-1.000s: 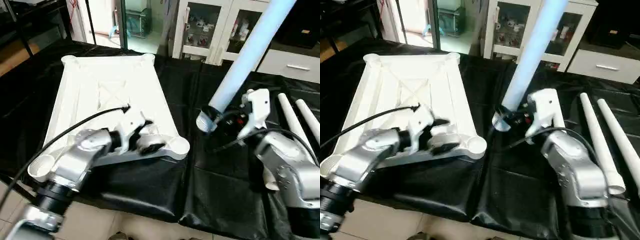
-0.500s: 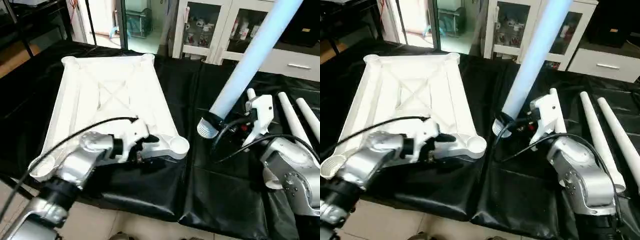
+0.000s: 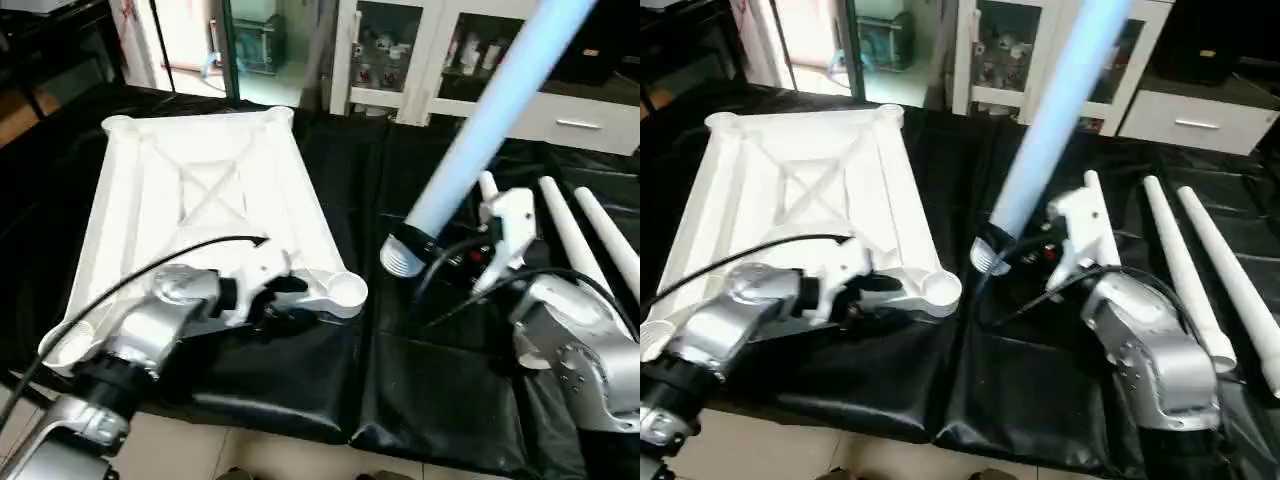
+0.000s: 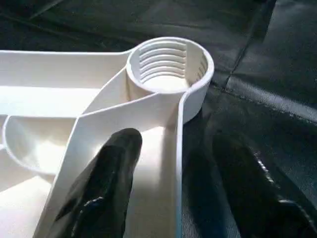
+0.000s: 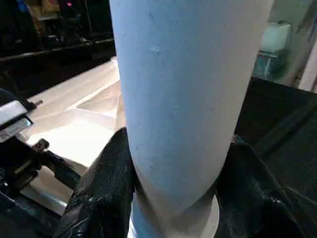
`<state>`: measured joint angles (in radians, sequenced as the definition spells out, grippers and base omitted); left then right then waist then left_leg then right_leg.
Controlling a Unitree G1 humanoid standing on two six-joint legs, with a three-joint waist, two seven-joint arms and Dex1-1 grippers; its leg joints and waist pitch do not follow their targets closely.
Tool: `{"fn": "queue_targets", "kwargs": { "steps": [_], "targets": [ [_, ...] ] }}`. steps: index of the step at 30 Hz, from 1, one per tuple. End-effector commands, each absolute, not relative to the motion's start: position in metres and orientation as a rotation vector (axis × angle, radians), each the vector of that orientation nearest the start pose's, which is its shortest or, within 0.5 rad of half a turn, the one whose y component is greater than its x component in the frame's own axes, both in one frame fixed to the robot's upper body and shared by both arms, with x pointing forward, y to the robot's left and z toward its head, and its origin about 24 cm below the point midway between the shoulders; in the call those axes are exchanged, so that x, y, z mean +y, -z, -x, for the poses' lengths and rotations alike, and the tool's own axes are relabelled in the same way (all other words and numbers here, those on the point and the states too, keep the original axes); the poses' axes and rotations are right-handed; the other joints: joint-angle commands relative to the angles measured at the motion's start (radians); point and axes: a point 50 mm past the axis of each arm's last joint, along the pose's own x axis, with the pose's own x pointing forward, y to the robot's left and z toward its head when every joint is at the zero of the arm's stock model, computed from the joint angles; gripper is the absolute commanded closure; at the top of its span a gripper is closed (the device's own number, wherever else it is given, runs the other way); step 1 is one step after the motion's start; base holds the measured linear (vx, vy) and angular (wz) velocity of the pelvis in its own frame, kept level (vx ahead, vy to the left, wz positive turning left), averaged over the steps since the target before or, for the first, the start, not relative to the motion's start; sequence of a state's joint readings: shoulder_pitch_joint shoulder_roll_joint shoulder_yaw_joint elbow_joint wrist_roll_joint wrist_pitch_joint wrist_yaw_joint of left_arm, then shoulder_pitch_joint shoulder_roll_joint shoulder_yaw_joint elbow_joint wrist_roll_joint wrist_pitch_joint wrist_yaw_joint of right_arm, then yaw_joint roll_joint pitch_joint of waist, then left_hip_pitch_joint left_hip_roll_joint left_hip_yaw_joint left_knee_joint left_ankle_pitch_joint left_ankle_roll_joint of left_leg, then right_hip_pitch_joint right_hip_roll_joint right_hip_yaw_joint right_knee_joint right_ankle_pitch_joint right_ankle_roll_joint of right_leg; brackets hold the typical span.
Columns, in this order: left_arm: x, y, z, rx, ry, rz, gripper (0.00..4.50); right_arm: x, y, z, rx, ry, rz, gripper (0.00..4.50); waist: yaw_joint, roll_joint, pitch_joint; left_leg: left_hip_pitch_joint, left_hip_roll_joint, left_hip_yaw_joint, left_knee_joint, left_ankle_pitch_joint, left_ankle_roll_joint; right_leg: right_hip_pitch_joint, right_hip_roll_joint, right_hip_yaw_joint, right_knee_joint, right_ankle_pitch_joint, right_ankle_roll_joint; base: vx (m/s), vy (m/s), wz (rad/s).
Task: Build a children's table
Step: Pick table leg
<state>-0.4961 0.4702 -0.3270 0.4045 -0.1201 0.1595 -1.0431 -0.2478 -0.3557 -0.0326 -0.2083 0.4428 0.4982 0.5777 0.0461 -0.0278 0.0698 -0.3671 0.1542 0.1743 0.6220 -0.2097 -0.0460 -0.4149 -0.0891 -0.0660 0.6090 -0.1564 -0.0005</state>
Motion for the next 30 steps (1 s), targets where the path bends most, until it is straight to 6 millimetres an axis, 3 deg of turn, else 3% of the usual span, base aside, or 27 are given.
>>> {"fn": "queue_targets", "kwargs": {
  "steps": [1, 3, 4, 5, 7, 8, 10, 15, 18, 19, 22, 25, 26, 29, 30],
  "targets": [
    [0.160, -0.048, -0.303, 0.449, 1.152, -0.397, 2.10, -0.156, -0.127, -0.281, 0.025, -0.758, -0.082, 2.61, -0.001, -0.018, -0.053, 0.008, 0.072, -0.031, -0.103, -0.306, -0.010, 0.035, -0.074, 0.053, -0.093, -0.482, -0.140, 0.000, 0.000, 0.00],
    [0.161, -0.047, -0.302, 0.462, 1.151, -0.418, 2.18, -0.153, -0.128, -0.282, 0.026, -0.771, -0.089, 2.61, 0.001, -0.015, -0.047, 0.011, 0.072, -0.034, -0.104, -0.322, -0.010, 0.029, -0.078, 0.054, -0.095, -0.531, -0.128, 0.000, 0.000, 0.00],
    [0.162, -0.047, -0.302, 0.469, 1.154, -0.433, 2.37, -0.152, -0.128, -0.283, 0.026, -0.776, -0.084, 2.61, 0.002, -0.007, -0.052, 0.013, 0.074, -0.036, -0.104, -0.326, -0.019, 0.030, -0.078, 0.052, -0.095, -0.533, -0.126, 0.000, 0.000, 0.00],
    [0.161, -0.046, -0.302, 0.476, 1.160, -0.447, 2.37, -0.152, -0.130, -0.284, 0.023, -0.782, -0.076, 2.61, -0.001, -0.005, -0.047, 0.010, 0.074, -0.038, -0.108, -0.341, -0.027, 0.029, -0.074, 0.052, -0.096, -0.534, -0.117, 0.000, 0.000, 0.00],
    [0.160, -0.045, -0.301, 0.484, 1.175, -0.454, 2.58, -0.151, -0.132, -0.285, 0.016, -0.789, -0.070, 2.61, -0.004, -0.011, -0.047, 0.011, 0.072, -0.038, -0.107, -0.358, -0.031, 0.028, -0.076, 0.052, -0.099, -0.550, -0.109, 0.000, 0.000, 0.00],
    [0.158, -0.043, -0.300, 0.487, 1.181, -0.460, 2.65, -0.152, -0.133, -0.286, 0.011, -0.788, -0.064, 2.61, -0.002, -0.004, -0.050, 0.013, 0.071, -0.039, -0.106, -0.363, -0.033, 0.029, -0.079, 0.053, -0.100, -0.567, -0.107, 0.000, 0.000, 0.00],
    [0.156, -0.041, -0.299, 0.492, 1.187, -0.467, 2.89, -0.154, -0.134, -0.287, 0.005, -0.786, -0.063, 2.61, -0.003, -0.008, -0.049, 0.010, 0.072, -0.040, -0.107, -0.363, -0.033, 0.028, -0.079, 0.052, -0.103, -0.579, -0.101, 0.000, 0.000, 0.00],
    [0.155, -0.036, -0.297, 0.516, 1.205, -0.492, 3.24, -0.155, -0.132, -0.287, 0.001, -0.782, -0.059, 2.61, -0.001, 0.008, -0.048, 0.011, 0.071, -0.042, -0.109, -0.387, -0.037, 0.025, -0.076, 0.053, -0.103, -0.563, -0.105, 0.000, 0.000, 0.00],
    [0.158, -0.034, -0.296, 0.533, 1.200, -0.505, 3.34, -0.155, -0.132, -0.287, 0.002, -0.779, -0.055, 2.61, -0.001, 0.010, -0.049, 0.010, 0.071, -0.041, -0.110, -0.385, -0.035, 0.027, -0.075, 0.053, -0.102, -0.543, -0.115, 0.000, 0.000, 0.00],
    [0.158, -0.033, -0.295, 0.539, 1.200, -0.503, 3.56, -0.155, -0.132, -0.286, 0.001, -0.781, -0.056, 2.61, 0.000, 0.011, -0.050, 0.010, 0.071, -0.041, -0.109, -0.385, -0.035, 0.027, -0.075, 0.053, -0.101, -0.542, -0.117, 0.000, 0.000, 0.00],
    [0.159, -0.030, -0.291, 0.560, 1.209, -0.516, 3.66, -0.156, -0.132, -0.284, 0.000, -0.780, -0.057, 2.61, -0.002, 0.004, -0.047, 0.006, 0.072, -0.041, -0.110, -0.378, -0.028, 0.028, -0.077, 0.053, -0.103, -0.562, -0.113, 0.000, 0.000, 0.00],
    [0.160, -0.029, -0.289, 0.577, 1.217, -0.515, 4.06, -0.156, -0.132, -0.284, 0.002, -0.779, -0.062, 2.61, -0.003, 0.004, -0.047, 0.007, 0.072, -0.042, -0.110, -0.378, -0.024, 0.026, -0.077, 0.053, -0.104, -0.584, -0.105, 0.000, 0.000, 0.00],
    [0.160, -0.029, -0.289, 0.575, 1.209, -0.516, 3.53, -0.156, -0.131, -0.283, 0.004, -0.780, -0.063, 2.61, -0.005, 0.002, -0.047, 0.006, 0.072, -0.041, -0.111, -0.377, -0.023, 0.025, -0.077, 0.054, -0.105, -0.583, -0.103, 0.000, 0.000, 0.00],
    [0.157, -0.037, -0.285, 0.575, 1.245, -0.445, 3.58, -0.156, -0.131, -0.284, 0.010, -0.792, -0.066, 2.61, -0.005, -0.003, -0.046, 0.008, 0.075, -0.041, -0.112, -0.370, -0.021, 0.024, -0.079, 0.055, -0.103, -0.584, -0.109, 0.000, 0.000, 0.00],
    [0.157, -0.039, -0.285, 0.567, 1.239, -0.447, 3.43, -0.155, -0.131, -0.284, 0.010, -0.795, -0.067, 2.61, -0.006, -0.003, -0.045, 0.004, 0.073, -0.041, -0.111, -0.363, -0.018, 0.024, -0.079, 0.054, -0.101, -0.583, -0.113, 0.000, 0.000, 0.00]
  ]
}}
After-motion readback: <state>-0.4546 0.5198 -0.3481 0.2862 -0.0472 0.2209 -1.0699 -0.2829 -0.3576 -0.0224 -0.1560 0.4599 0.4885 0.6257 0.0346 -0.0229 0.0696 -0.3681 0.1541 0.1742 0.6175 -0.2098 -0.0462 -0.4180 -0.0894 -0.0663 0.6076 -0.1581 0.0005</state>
